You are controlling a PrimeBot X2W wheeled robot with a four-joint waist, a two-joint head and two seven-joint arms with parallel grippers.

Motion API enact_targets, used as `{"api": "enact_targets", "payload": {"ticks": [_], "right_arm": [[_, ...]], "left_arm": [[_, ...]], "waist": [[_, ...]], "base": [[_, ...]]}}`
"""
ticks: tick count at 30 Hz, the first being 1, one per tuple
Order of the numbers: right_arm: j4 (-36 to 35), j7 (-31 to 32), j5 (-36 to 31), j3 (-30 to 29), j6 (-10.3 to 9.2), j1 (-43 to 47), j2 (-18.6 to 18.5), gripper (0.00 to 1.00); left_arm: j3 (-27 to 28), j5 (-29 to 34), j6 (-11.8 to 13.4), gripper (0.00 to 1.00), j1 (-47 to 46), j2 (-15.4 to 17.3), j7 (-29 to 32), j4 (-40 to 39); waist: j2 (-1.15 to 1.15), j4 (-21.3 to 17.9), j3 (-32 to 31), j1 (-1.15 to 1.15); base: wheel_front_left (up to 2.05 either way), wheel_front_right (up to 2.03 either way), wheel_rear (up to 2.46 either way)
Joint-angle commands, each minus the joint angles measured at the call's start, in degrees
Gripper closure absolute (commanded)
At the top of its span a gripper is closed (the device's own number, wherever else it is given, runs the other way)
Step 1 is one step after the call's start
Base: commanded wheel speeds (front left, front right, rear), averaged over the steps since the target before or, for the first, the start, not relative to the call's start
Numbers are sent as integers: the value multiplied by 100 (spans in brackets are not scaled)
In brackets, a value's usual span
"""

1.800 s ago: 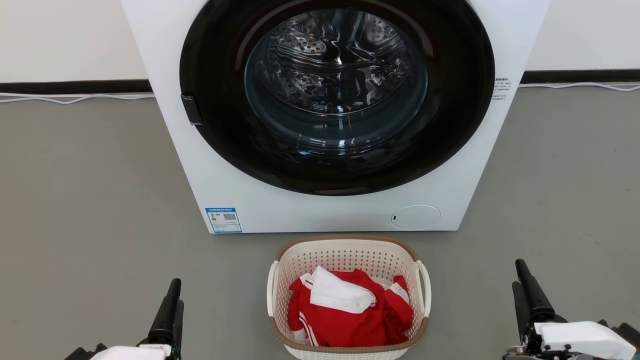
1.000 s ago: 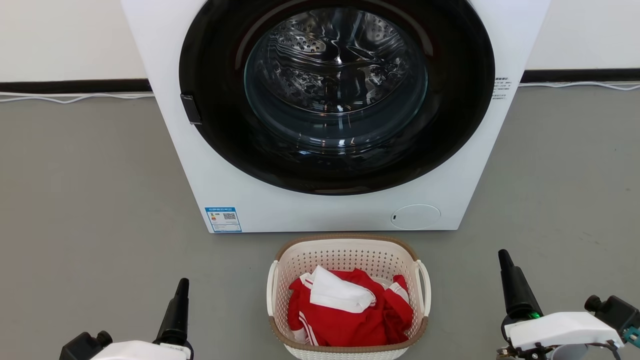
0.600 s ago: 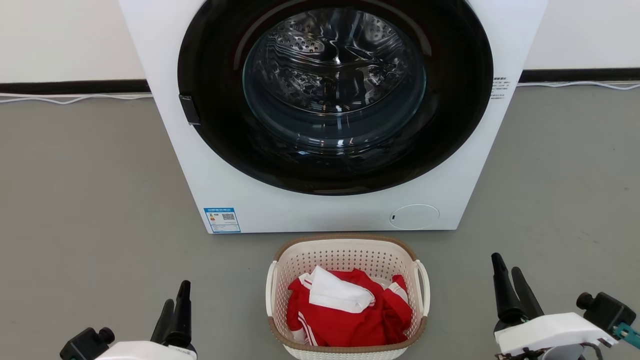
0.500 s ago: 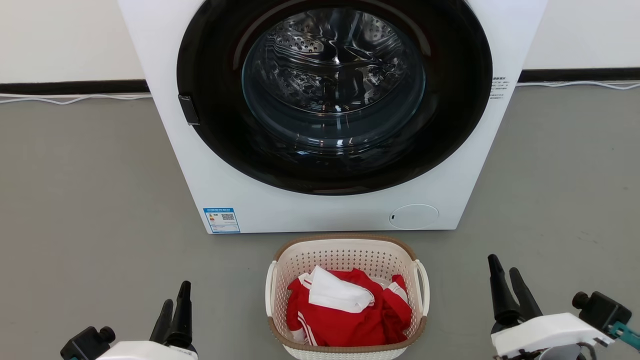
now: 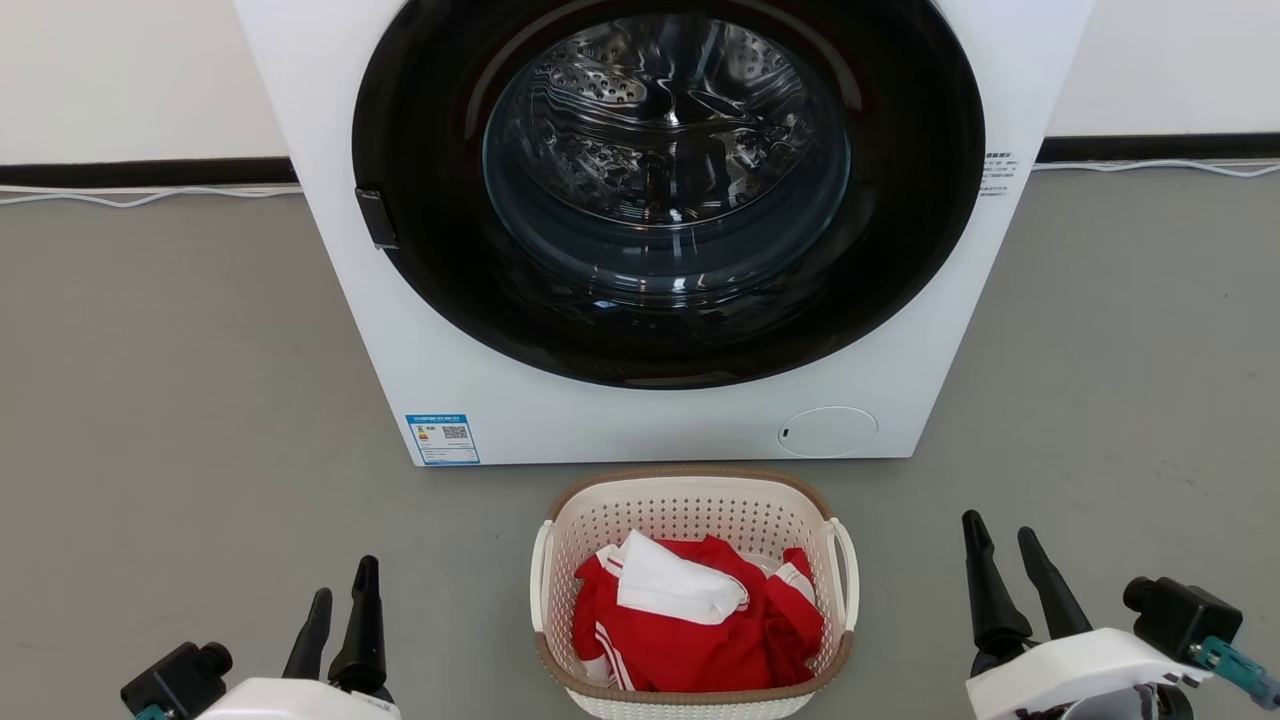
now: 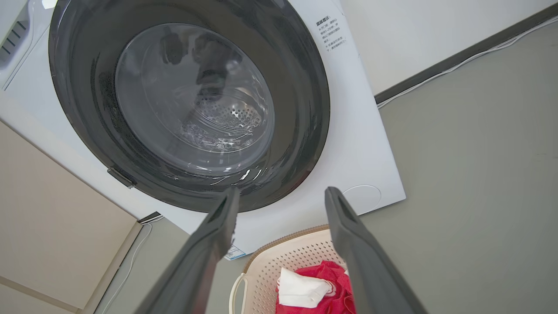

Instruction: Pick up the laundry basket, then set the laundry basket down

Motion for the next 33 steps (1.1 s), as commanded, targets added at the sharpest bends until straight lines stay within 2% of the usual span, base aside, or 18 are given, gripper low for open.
{"api": "enact_targets", "payload": {"ticks": [1, 17, 33], "right_arm": [[-183, -101, -228, 96, 27, -311, -57, 0], [-273, -384, -1498, 197, 33, -309, -56, 0], [-285, -634, -2446, 219, 39, -291, -63, 0]], "left_arm": [[111, 190, 52, 0, -171, 58, -78, -182], [118, 1293, 110, 0, -166, 74, -364, -301], [158, 2352, 187, 0, -153, 89, -617, -404]], "waist": [[0, -3, 2, 0], [0, -4, 29, 0], [0, -35, 35, 0]], "base": [[0, 0, 0], [0, 0, 0], [0, 0, 0]]}}
